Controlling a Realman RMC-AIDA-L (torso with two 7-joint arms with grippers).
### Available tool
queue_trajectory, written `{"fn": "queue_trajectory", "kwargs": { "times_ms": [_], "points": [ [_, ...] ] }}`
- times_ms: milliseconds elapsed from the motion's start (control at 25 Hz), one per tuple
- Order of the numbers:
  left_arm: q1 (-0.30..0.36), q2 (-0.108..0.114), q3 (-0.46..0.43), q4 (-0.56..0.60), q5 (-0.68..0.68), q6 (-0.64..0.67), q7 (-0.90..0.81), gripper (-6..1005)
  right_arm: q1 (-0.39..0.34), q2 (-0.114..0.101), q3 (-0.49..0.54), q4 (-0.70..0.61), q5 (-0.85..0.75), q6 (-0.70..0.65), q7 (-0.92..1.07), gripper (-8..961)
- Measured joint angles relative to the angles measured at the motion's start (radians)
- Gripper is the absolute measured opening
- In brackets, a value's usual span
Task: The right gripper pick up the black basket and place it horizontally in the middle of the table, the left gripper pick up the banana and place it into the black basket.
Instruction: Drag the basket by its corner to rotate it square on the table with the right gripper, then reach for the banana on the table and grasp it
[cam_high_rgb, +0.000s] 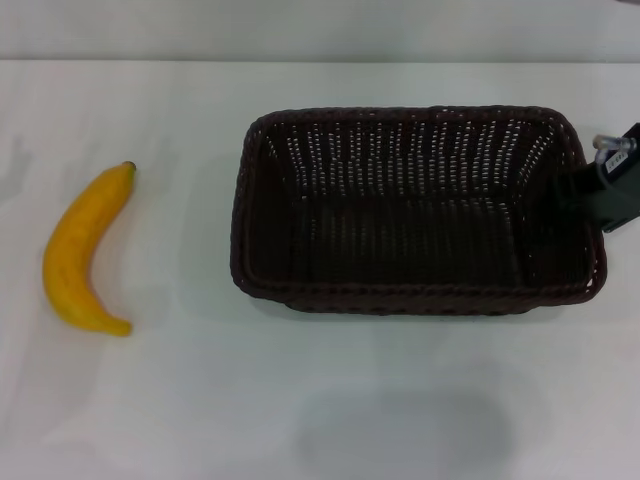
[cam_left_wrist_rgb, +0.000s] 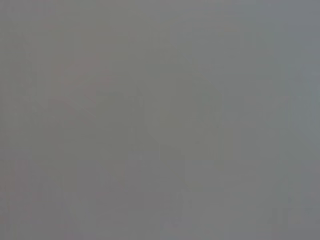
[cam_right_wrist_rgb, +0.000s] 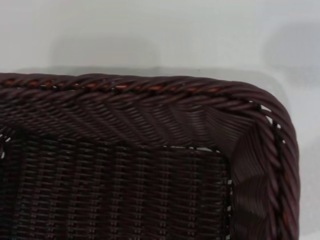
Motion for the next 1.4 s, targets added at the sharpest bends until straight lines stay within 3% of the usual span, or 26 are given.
{"fn": "queue_trajectory", "kwargs": {
  "times_ms": [280,640,880,1000,1080,1240,1360,1400],
  "points": [
    [0.012,-0.001,0.0,-0.006,0.003,-0.001,-0.003,872,0.042,-0.021,0.008,-0.01,-0.009,0.056,0.031,359],
    [0.018,-0.001,0.0,-0.007,0.0,0.002,-0.001,873,0.079,-0.029,-0.006,-0.004,-0.078,0.099,0.053,359],
    [0.019,0.001,0.001,-0.006,0.005,0.008,-0.008,872,0.099,-0.057,-0.002,-0.057,-0.081,0.111,0.064,360],
    [0.028,0.012,0.007,0.013,0.046,0.027,-0.059,872,0.092,-0.075,0.011,-0.138,-0.087,0.079,0.034,360],
    [0.037,0.026,0.008,0.036,0.087,0.062,-0.126,872,0.072,-0.073,0.038,-0.186,-0.108,0.029,-0.013,360],
    [0.069,0.067,0.007,0.145,0.258,0.177,-0.369,872,0.002,-0.018,0.164,-0.221,-0.135,-0.156,-0.222,360],
    [0.098,0.094,0.007,0.265,0.44,0.262,-0.629,873,-0.062,0.001,0.215,-0.22,-0.106,-0.303,-0.381,360],
    [0.111,0.113,0.006,0.348,0.572,0.312,-0.806,873,-0.088,0.001,0.221,-0.218,-0.084,-0.36,-0.432,360]
  ]
}}
